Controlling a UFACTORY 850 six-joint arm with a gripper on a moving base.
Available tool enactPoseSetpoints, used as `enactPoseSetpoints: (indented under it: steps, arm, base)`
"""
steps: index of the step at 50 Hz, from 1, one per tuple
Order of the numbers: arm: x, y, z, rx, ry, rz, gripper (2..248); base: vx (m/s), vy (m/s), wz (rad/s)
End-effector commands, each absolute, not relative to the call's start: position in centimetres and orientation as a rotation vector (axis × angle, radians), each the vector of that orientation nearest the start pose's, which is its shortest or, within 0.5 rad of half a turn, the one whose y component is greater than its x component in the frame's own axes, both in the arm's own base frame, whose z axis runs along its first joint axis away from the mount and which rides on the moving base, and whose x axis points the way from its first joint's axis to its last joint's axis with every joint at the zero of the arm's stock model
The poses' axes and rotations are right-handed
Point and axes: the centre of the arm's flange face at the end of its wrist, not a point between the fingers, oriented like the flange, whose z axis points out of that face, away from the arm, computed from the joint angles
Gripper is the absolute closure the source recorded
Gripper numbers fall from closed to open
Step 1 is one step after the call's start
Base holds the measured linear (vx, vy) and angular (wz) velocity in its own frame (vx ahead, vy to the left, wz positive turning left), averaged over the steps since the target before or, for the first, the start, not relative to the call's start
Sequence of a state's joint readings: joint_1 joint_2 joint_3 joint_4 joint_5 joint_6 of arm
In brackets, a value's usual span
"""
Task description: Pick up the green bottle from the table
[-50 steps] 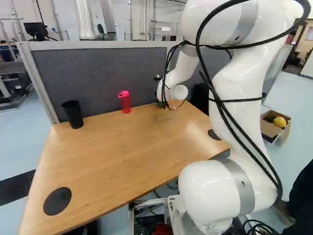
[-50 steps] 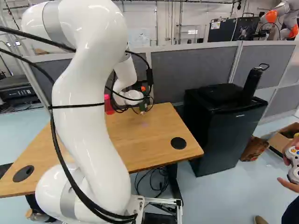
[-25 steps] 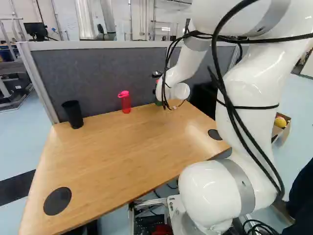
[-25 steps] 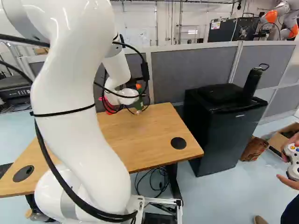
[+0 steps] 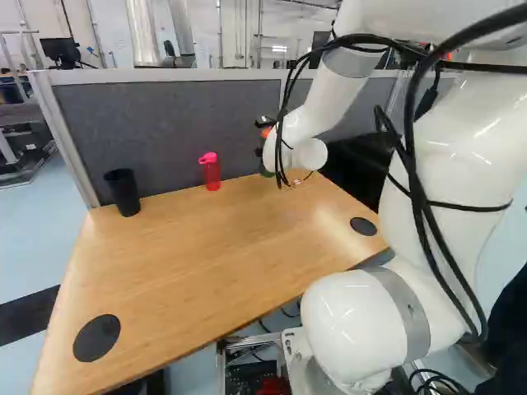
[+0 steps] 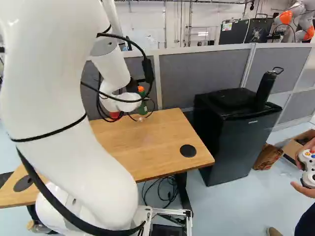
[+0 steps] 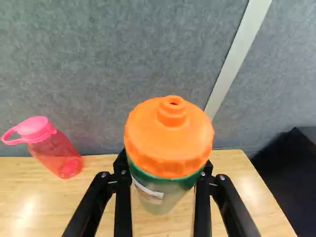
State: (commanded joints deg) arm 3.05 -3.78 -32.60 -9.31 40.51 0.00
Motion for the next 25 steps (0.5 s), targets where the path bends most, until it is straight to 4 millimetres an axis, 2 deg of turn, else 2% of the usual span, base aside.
enactPoseSetpoints:
  steps: [15,25]
  arm:
    - [41.1,3.6,43.5,-2.495,-0.330,-1.795,137]
    - [39.0,3.7,43.7,-2.483,-0.337,-1.804,137]
  base:
    - [0.000,0.000,0.000]
    - [0.000,0.000,0.000]
